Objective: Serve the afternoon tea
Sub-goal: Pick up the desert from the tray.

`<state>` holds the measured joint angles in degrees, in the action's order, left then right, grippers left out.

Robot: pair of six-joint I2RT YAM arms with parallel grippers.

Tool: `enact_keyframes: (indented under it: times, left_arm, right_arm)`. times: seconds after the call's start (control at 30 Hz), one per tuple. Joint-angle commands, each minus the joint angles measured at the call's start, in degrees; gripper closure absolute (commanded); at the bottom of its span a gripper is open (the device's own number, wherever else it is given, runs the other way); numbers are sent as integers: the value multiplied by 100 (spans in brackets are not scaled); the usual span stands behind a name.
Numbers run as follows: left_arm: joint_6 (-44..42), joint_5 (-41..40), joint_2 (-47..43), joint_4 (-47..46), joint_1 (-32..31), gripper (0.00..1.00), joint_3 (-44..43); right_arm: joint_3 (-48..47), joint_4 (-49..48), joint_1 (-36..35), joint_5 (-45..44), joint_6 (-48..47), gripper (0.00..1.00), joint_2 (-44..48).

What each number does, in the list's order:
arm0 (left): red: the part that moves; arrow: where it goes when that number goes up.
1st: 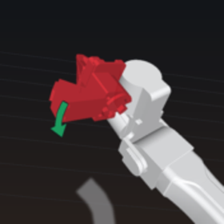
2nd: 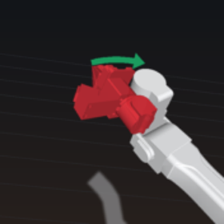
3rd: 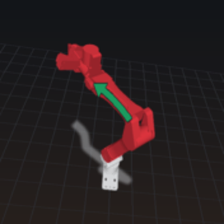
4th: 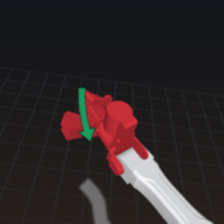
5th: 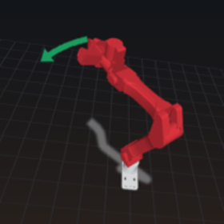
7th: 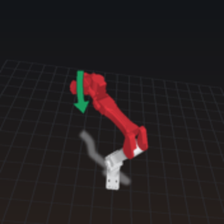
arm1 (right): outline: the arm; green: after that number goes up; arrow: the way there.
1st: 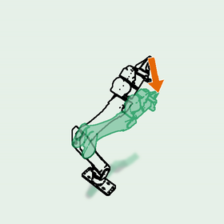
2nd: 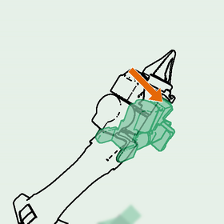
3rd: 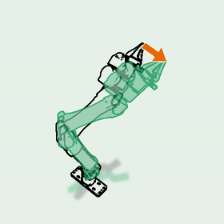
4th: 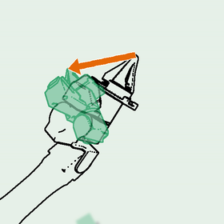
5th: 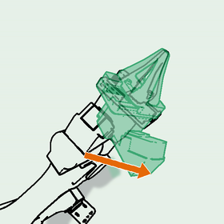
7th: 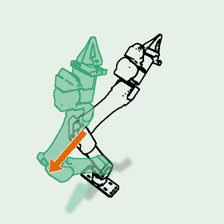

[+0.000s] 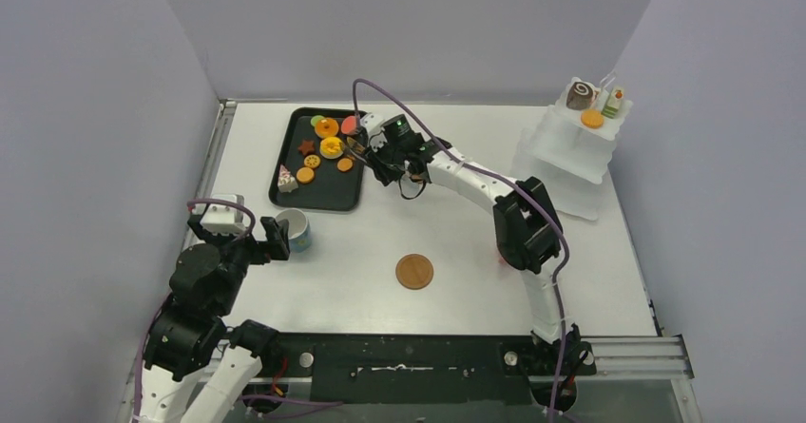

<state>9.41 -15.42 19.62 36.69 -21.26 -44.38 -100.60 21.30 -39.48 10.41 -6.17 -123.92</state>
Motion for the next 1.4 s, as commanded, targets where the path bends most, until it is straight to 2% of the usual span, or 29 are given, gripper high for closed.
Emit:
enact_keyframes:
  times: [0.0,0.2,0.5,0.87,1.37]
  left_arm:
    - [61,-15,63,-167,34,3,-115]
    - [36,52,21,-206,34,3,-75]
    - [18,54,-82,-211,34,3,-49]
    - [-9,92,-133,-248,43,3,-28]
    - [-27,118,-125,-276,43,3,-32]
  right_arm:
    - [-626,681,-178,-450,258,64,599]
    - [-1073,1274,-439,-823,394,63,642]
    - [-2462,2480,-612,-1238,617,61,-196]
    - [-2965,2829,-693,-1358,834,59,-778]
    - [-3167,2764,-692,-1310,837,57,-1183]
